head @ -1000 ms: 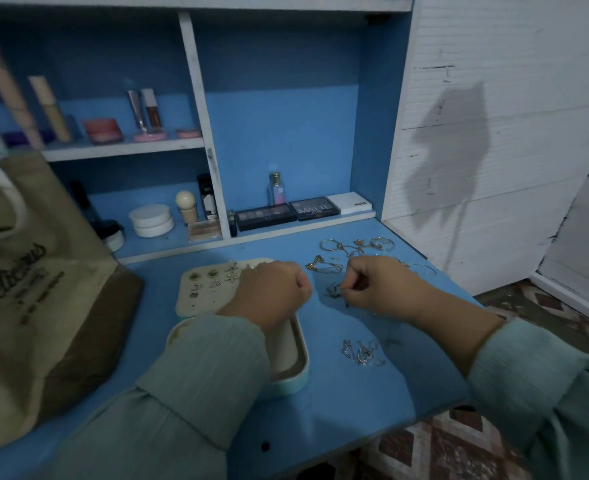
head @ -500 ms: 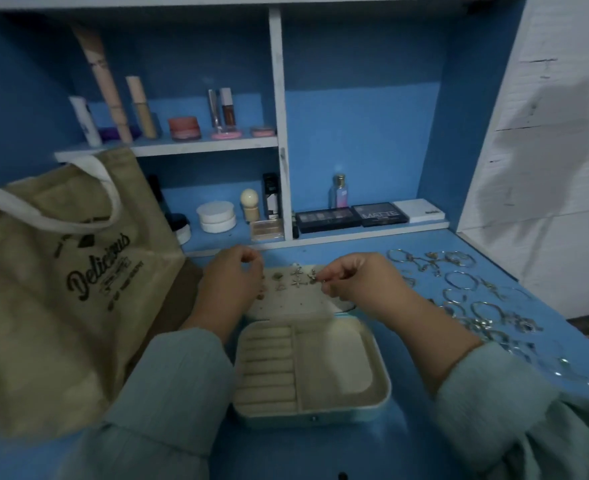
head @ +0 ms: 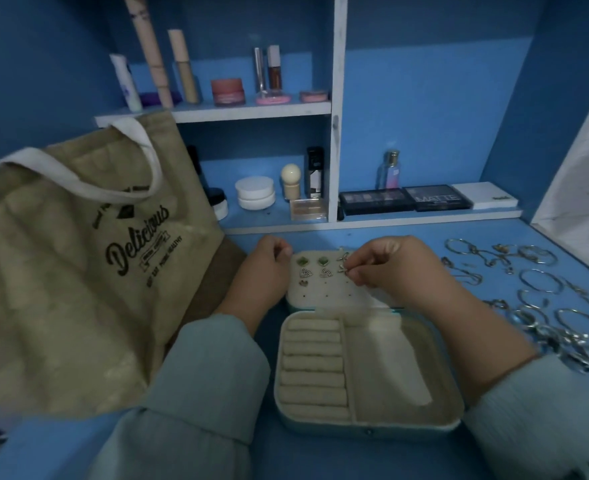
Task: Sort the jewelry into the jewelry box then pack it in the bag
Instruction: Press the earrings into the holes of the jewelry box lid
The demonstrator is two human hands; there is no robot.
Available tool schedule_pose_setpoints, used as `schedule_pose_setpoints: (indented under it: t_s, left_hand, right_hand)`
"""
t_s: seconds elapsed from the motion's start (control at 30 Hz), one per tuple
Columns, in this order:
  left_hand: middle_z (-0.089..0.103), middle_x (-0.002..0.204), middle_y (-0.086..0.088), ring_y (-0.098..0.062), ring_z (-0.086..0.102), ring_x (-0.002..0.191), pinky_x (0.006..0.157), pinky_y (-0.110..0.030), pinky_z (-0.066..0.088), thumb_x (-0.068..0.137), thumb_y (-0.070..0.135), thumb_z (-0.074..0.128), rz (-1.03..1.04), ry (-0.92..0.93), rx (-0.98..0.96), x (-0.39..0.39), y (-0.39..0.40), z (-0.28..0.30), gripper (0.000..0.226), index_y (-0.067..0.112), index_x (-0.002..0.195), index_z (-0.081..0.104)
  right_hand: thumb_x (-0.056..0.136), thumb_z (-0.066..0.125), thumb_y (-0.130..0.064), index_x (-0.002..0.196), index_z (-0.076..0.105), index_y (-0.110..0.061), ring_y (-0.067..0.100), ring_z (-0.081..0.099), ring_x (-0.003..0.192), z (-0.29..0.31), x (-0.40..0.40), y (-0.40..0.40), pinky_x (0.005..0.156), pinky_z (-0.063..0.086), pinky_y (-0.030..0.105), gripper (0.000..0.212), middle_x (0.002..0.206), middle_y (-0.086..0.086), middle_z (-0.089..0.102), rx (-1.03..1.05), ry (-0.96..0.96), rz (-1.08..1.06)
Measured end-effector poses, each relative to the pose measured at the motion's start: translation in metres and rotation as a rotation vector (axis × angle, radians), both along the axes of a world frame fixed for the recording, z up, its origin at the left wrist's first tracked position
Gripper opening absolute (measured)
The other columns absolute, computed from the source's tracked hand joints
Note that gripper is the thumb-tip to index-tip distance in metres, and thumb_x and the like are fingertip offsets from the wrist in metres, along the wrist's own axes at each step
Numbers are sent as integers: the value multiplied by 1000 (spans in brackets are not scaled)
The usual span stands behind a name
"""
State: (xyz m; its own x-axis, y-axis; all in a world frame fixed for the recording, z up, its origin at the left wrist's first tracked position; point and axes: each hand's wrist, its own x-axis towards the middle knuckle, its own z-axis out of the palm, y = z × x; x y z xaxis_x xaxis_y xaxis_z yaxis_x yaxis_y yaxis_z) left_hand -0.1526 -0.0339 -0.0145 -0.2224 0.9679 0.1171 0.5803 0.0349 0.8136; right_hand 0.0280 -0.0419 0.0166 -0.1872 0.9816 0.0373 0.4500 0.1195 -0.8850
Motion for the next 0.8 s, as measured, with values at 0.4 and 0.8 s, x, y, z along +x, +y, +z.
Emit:
schedule_pose_setpoints:
  t_s: [0.4, 0.8]
  left_hand:
    - [64, 105, 5, -13, 59, 100, 72, -20, 42, 98, 22, 41, 6, -262, 149, 1, -3, 5, 15, 28, 86, 48]
    - [62, 95, 6, -9, 60, 86, 72, -23, 49, 100, 20, 38, -36, -660, 230, 8, -11, 19, 15, 22, 89, 49]
  right_hand:
    - [77, 71, -8, 62, 63, -29, -3, 53, 52, -6, -6, -7, 48, 37, 3, 28, 63, -10, 61, 95, -86, 29]
    - [71, 78, -22, 77, 76, -25, 8, 25, 90, -18, -16, -6, 69, 24, 14, 8, 76, -18, 39, 580, -387, -64]
